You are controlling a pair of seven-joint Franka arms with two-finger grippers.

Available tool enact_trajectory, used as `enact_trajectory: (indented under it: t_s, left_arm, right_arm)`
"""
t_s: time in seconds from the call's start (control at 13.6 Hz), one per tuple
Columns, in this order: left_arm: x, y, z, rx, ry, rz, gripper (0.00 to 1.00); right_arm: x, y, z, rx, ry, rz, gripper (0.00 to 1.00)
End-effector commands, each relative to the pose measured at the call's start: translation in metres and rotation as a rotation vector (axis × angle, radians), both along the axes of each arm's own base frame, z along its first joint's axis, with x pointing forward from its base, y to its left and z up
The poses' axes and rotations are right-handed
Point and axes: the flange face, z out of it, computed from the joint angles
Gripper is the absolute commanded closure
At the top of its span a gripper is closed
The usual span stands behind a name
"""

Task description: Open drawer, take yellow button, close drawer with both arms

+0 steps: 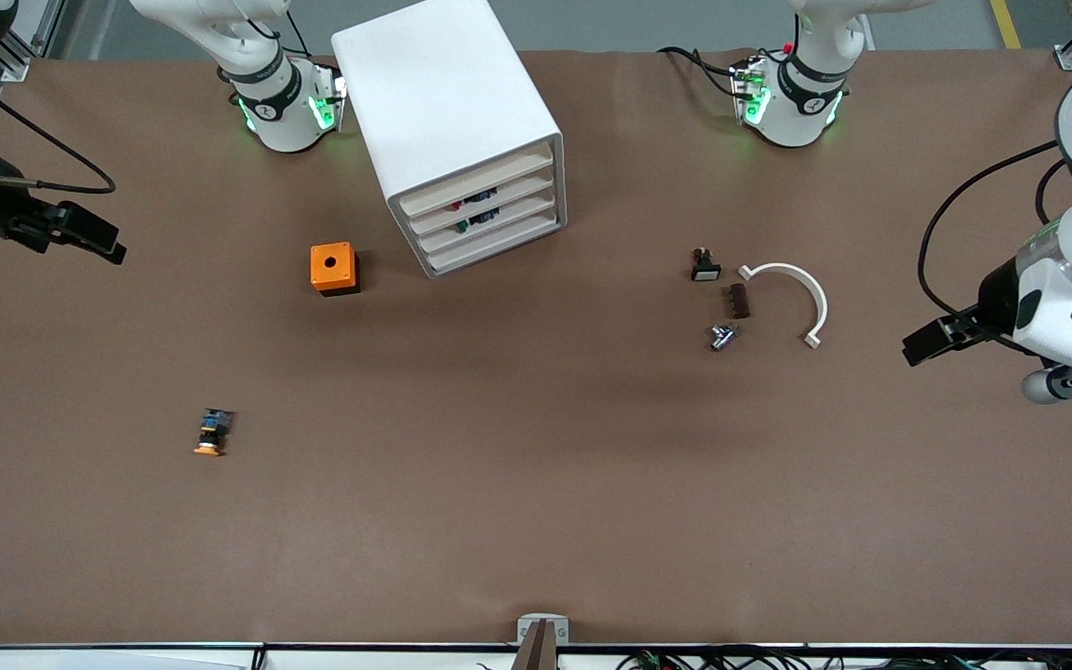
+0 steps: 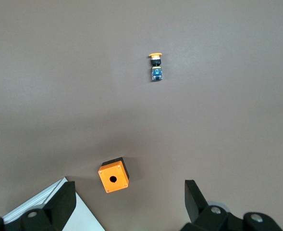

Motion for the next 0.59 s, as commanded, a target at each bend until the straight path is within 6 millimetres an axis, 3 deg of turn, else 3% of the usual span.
enact_trajectory:
  t_s: [0.0, 0.22, 0.51]
  left_arm:
    - [-0.022, 0.0, 0.019, 0.017, 0.021, -0.049, 0.0]
    - [-0.046, 0.002, 0.041, 0.021, 0.005, -0.119, 0.0]
    - [-0.082, 0.026, 0.058, -0.015, -0.002, -0.179, 0.0]
  right_arm:
    - [-0.009, 0.0, 0.004, -0.023, -0.001, 0.001, 0.0]
    - [-0.009, 0.007, 0.007, -0.024, -0.005, 0.009, 0.0]
    - [-0.007, 0.012, 0.009, -0.037, -0.032, 0.012, 0.0]
